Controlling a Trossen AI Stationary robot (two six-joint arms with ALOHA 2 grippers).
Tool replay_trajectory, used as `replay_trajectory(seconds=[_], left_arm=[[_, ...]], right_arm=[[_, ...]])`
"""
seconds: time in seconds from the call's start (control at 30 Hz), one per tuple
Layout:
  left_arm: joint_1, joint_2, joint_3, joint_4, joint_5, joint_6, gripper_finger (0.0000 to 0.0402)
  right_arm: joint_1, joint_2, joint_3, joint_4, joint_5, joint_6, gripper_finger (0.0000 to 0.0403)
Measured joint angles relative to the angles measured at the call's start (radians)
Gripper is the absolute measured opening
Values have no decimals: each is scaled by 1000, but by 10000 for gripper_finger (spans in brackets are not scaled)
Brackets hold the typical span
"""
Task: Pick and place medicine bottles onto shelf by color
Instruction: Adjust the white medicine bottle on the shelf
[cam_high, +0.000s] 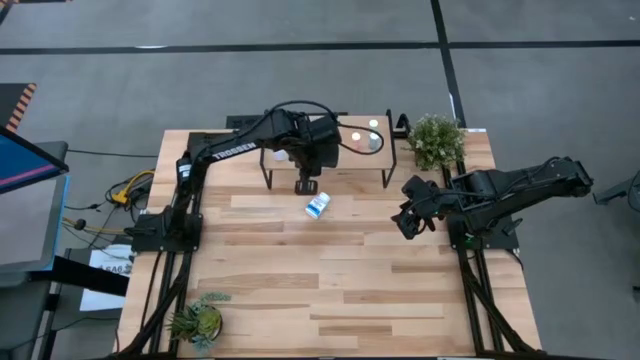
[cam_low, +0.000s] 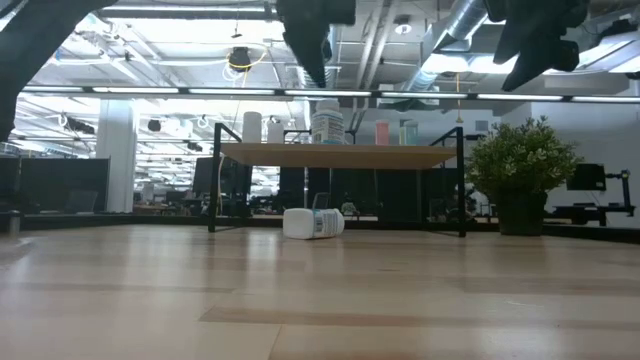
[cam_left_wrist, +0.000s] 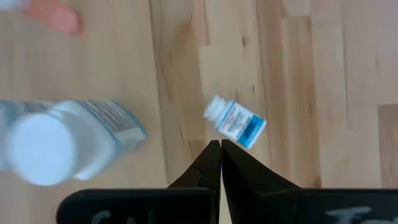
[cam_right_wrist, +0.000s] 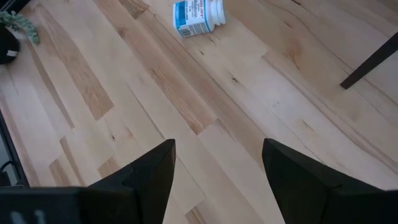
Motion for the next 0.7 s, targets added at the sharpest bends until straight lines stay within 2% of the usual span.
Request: replay_trajectory(seconds=[0.2,0.7], left_arm=[[18,3,-117,114,-39,-8,0],[71,0,-115,183,-167,60,0]], right_arm=[[0,0,0,-18,0,-18,265],[-1,-1,0,-19,0,-23,265]])
